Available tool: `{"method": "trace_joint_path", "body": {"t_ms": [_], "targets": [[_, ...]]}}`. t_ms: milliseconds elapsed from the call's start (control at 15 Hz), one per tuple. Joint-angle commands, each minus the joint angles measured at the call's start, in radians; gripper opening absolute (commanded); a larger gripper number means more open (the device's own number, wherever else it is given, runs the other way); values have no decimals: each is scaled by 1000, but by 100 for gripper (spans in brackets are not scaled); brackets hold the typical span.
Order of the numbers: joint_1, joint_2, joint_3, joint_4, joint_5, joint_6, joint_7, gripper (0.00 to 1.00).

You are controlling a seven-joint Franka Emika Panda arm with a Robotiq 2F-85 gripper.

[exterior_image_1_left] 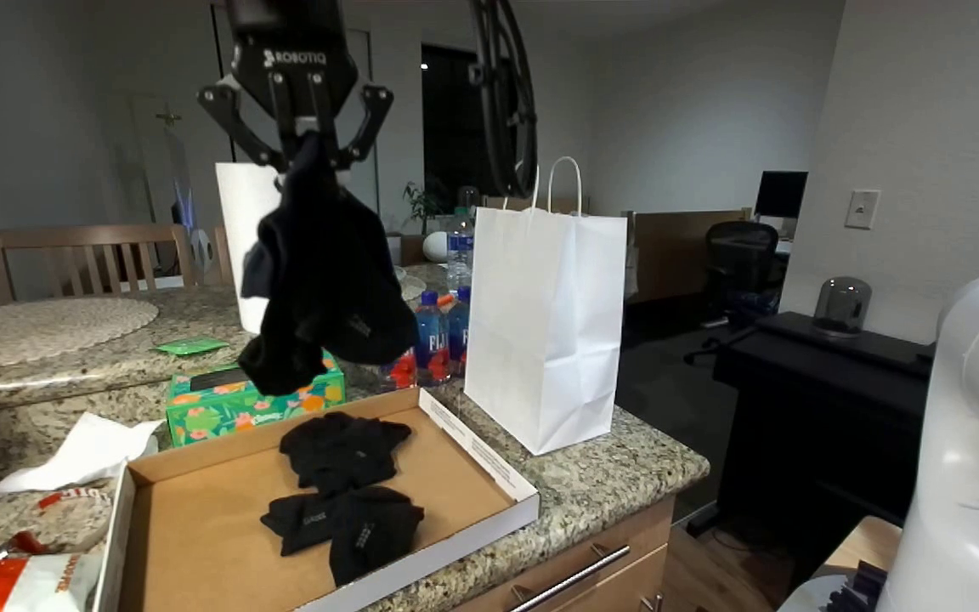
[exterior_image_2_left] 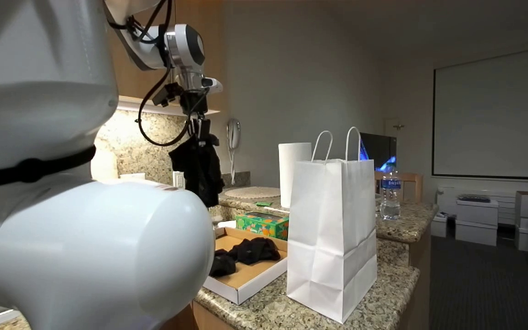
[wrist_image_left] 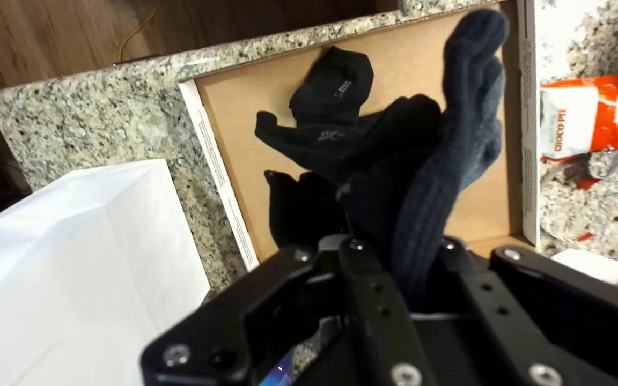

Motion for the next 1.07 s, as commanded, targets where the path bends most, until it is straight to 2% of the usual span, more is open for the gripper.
{"method": "trace_joint_path", "body": {"t_ms": [0,667,1000], "targets": [[-45,-16,8,87,30,-68,-97,12],[-148,-71,-15,412,-2,-377,-148,12],[-222,-68,-83,571,-8,-460,-295,11]]}}
